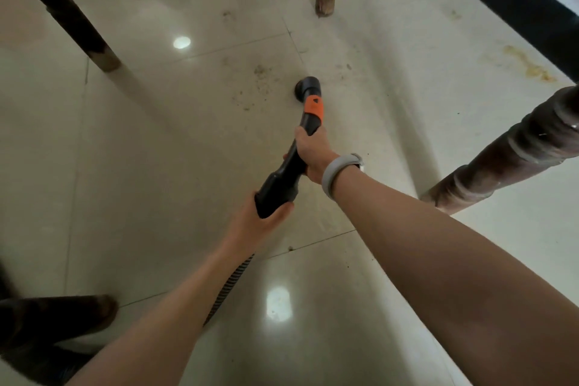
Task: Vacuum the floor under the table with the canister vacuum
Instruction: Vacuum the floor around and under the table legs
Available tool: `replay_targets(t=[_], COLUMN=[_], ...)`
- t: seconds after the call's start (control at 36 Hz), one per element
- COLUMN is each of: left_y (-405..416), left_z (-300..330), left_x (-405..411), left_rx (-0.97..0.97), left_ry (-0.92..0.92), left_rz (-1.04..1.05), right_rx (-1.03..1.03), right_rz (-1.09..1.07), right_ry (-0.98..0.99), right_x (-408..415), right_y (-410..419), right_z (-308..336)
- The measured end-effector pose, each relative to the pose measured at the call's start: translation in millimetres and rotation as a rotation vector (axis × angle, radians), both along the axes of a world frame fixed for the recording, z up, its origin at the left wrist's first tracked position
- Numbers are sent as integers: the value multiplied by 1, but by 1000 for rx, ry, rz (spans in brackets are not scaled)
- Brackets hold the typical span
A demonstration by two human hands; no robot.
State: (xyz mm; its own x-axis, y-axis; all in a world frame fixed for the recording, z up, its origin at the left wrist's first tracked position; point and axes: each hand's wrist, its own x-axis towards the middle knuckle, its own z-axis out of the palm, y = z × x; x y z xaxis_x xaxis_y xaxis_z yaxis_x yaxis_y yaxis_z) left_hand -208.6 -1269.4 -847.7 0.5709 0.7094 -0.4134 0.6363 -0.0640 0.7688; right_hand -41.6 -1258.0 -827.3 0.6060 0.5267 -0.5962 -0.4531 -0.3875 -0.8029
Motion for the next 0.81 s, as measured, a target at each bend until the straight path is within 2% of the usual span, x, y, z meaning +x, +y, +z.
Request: replay_targets(t=[0.19,0.28,0.42,0.53,0.67,0.81], left_y=[-12,-19,-30,-25,-5,5], left_z=[-4,-1,5,1,6,13], left_x=[-55,-66,-51,-24,16,54], left_rx=[44,17,4,-17,-7,11], left_ry=[66,82,47,10,-64,27], left_rz=[214,234,209,119,-110,-307], right_rx=[-49,-86,-61,-45,-25,-13], right_rz=[257,367,403,298,30,-213], right_ry=[-20,-71,-71,-102,-19,1], right_x=[-64,-77,-64,-33,16,57], right_y=[25,27,25,16,-7,-37], right_z=[4,0,-4,-11,-9,-18])
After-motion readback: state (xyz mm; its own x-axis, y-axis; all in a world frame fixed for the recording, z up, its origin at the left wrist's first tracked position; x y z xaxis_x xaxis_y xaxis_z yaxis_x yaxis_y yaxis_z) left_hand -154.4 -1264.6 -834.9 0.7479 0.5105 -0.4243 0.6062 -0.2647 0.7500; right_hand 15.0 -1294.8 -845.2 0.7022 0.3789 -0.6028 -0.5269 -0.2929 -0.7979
